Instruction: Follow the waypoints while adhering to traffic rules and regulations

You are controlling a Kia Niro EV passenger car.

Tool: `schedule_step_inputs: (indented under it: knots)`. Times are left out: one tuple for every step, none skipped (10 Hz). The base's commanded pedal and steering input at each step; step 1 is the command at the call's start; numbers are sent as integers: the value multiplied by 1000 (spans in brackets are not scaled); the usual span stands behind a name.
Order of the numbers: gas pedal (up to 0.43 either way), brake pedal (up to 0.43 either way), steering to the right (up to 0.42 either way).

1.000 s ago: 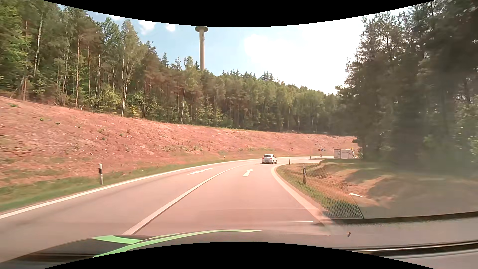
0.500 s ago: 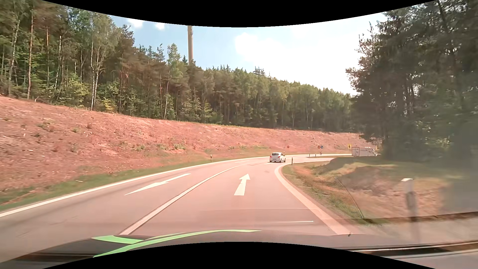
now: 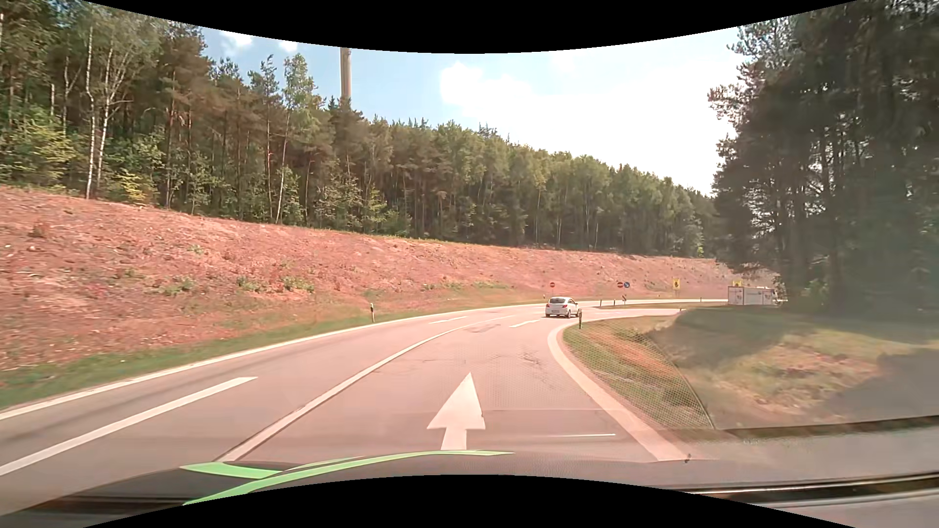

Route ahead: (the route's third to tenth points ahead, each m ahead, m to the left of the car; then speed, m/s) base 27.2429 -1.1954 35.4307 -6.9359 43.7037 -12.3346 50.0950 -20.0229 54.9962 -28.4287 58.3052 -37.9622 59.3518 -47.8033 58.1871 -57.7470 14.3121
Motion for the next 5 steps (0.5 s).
schedule_step_inputs:
  knots:
    - [0, 0, 47]
    - [0, 0, 52]
    - [0, 0, 55]
    - [0, 0, 58]
    - [0, 0, 60]
